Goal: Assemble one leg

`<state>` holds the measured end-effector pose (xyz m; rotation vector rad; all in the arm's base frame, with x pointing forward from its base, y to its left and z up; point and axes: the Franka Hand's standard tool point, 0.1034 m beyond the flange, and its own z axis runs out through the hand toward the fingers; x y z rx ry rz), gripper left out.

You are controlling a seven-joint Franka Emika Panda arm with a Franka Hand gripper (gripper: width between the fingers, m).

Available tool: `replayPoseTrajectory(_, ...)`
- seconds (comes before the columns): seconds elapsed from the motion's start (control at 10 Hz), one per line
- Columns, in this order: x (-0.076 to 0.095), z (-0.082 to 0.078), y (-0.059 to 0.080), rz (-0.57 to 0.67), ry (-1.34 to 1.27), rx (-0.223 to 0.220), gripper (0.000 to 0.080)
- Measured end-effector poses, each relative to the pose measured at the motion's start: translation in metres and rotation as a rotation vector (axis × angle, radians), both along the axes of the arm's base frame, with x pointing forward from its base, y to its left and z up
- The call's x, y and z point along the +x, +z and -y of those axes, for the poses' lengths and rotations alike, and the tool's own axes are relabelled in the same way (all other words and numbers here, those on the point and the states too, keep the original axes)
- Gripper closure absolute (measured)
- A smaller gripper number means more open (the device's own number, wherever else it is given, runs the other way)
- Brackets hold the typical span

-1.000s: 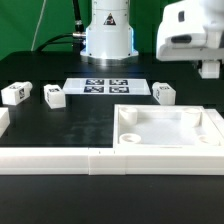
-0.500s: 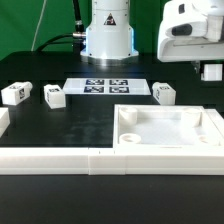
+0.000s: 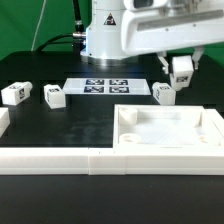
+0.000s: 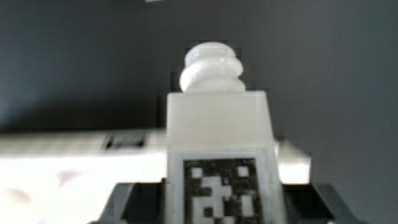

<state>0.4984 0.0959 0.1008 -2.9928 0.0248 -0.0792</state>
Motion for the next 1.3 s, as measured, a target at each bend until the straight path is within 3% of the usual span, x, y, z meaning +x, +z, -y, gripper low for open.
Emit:
replayPoseTrajectory(0.1,0.007,0.006,0.009,0.067,-0.004,-0.010,0.0511)
replayPoseTrajectory(0.2,0.010,0.008,0.007,0.193,-0.019,-0.030,0.0511)
replayPoseTrajectory(0.3,0.003,0.008,0.002,0.212,-0.017,-0.037,0.0511)
replayPoseTrajectory(0.6,0.005,0.008,0.002,0.205,-0.014,-0.036,0.0511)
replayPoseTrajectory(0.8,0.034,0.002,-0.011,0.234,0.057,-0.040,0.0511)
replayPoseTrajectory(1.1,0.073,-0.009,-0.009,0.188,0.051,-0.003,0.0511)
replayPoseTrajectory(1.3,0.082,-0.013,-0.005,0.199,0.045,0.003,0.0511)
